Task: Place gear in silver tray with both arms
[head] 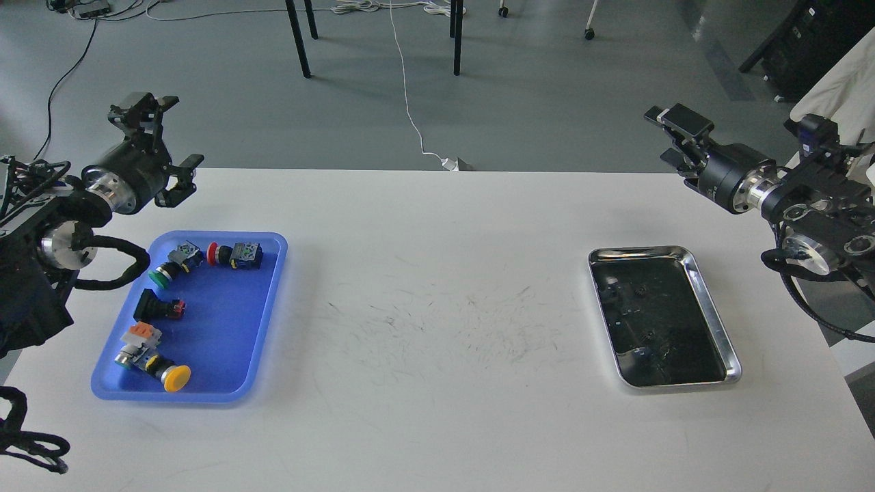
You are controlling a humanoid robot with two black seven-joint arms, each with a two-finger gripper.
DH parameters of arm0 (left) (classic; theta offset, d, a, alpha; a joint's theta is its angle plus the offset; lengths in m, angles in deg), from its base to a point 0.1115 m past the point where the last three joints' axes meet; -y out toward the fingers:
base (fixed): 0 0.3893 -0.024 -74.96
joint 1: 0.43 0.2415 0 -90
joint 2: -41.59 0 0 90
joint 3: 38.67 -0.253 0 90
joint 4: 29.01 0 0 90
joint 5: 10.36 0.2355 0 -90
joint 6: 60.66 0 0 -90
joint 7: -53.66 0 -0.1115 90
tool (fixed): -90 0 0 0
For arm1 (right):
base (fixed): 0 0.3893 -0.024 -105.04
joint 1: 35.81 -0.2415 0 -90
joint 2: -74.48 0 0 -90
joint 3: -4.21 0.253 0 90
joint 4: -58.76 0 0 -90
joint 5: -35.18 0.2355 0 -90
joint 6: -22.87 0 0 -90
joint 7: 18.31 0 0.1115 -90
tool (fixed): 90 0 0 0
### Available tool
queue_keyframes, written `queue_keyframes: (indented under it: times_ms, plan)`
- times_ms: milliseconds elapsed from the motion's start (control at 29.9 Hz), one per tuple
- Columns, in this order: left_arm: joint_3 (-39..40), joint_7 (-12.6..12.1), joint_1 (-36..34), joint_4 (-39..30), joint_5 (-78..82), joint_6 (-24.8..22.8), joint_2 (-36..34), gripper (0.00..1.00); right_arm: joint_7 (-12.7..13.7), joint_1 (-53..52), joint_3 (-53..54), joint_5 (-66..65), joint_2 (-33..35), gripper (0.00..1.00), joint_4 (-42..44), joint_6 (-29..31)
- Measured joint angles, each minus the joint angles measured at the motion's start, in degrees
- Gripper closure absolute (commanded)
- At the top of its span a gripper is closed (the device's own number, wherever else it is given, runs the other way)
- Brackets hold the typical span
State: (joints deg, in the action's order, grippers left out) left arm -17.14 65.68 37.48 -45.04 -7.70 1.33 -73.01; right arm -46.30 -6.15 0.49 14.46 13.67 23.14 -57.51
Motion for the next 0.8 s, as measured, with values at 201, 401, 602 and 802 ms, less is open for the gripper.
queue_keyframes:
  times_ms: [201,401,602,802]
  plan:
    - [2.7,-0.7,0.0,0.0,-1.9,0.0,1.4,0.01,0.0,0.2,3.3,13.5,-1.3,0.01,0.1,-0.4]
    - [3.6,-0.7,-0.1,0.0,-2.5,0.0,2.0,0.01,0.0,1.5,10.1,15.6,-3.4,0.01,-0.4,-2.9]
    - [4.5,-0.7,-0.1,0.1,-3.2,0.0,2.3,0.01,0.0,2.4,15.5,20.8,-6.3,0.01,-0.6,-3.2]
    - [5.9,-0.7,0.0,0.1,-3.5,0.0,2.4,0.01,0.4,3.2,18.2,26.2,-7.5,0.01,-1.0,-3.5]
